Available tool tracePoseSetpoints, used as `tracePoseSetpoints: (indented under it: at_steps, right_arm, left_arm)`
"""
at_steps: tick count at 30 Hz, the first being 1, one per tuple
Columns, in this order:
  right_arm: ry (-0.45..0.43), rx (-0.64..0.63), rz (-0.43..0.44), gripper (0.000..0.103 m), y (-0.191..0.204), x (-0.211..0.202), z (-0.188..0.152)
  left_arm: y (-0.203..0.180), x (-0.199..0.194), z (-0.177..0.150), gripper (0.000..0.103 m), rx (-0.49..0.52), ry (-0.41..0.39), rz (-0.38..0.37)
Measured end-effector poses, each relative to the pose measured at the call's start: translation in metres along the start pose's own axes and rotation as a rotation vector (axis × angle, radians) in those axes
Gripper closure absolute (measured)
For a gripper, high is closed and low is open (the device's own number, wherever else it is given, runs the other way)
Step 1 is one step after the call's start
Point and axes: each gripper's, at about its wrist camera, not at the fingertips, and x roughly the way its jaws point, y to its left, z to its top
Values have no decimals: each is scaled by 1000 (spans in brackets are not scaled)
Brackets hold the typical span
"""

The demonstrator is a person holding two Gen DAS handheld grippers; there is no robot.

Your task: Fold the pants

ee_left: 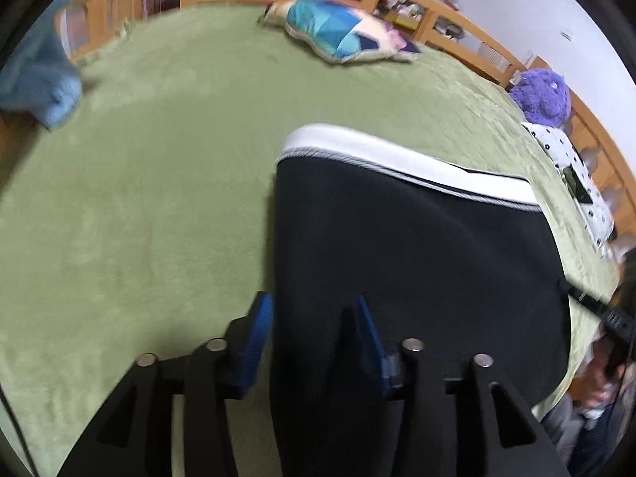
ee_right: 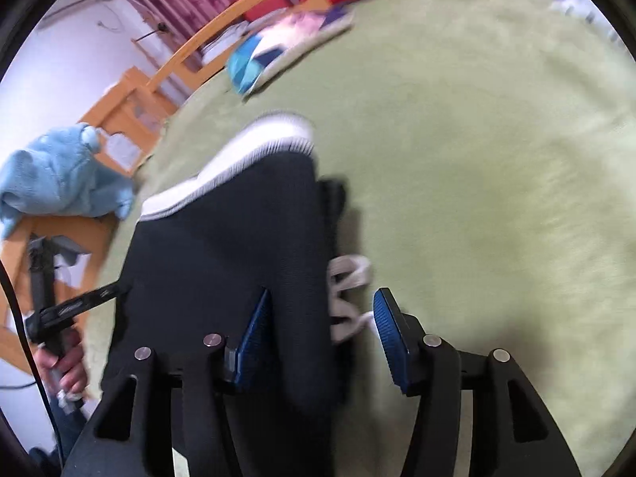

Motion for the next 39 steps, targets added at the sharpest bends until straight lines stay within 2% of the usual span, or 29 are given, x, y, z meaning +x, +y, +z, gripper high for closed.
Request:
tracePoseSetpoints:
  at_steps: [2, 6, 9, 11, 13, 15, 17, 20, 24, 27, 30, 32, 33, 35, 36, 39]
  right_arm:
    - [-68, -34, -27, 51, 12, -23, -3]
    - [-135, -154, -11, 56, 44, -50, -30]
    - [-87, -221, -7, 58, 52, -34, -62]
    - [-58, -222, -48, 58, 45, -18, -86]
    - [-27, -203, -68, 58, 36, -6, -103]
    - [-27, -206, -72, 59, 38, -9, -104]
    - [-4, -204, -70, 60, 42, -20, -94]
    - [-62, -216, -33, 60, 51, -41, -75]
    - [-130, -255, -79, 60, 65, -39, -36]
    - [-166, -257, -111, 60, 76, -19, 1]
    - [-164, -269, -95, 60, 84, 7, 27]
    - [-159, -294, -85, 60, 89, 27, 38]
    - [-153, -311, -91, 60, 90, 38, 42]
    - [-125, -336, -151, 67, 85, 69, 48]
    - [-122, -316, -177, 68, 78, 78, 50]
    - [-118, -260, -130, 68, 64, 84, 60]
  left_arm:
    - [-11, -22, -12, 48, 47, -47, 23]
    - [-20, -47, -45, 40, 81, -91, 30]
    - [-18, -35, -82, 40, 85, -45, 51]
    - [-14, -17, -108, 39, 59, 3, 50]
    - [-10, -15, -119, 36, 28, -14, 38]
    - [-4, -24, -113, 37, 5, -4, 0]
    - [0, -36, -102, 37, 2, -28, -33]
    - [-1, -50, -77, 37, 45, -92, 14]
    - [-10, -42, -36, 37, 65, -124, 11]
    - [-25, -25, 1, 37, 88, -137, 10]
    - [-42, -8, 29, 37, 101, -152, -4]
    - [-50, 8, 44, 37, 114, -154, -15]
    - [-53, 21, 52, 37, 118, -146, 8]
    - [-53, 51, 62, 37, 111, -103, 76]
    - [-51, 62, 64, 37, 102, -95, 80]
    - [-42, 82, 72, 37, 62, -70, 57]
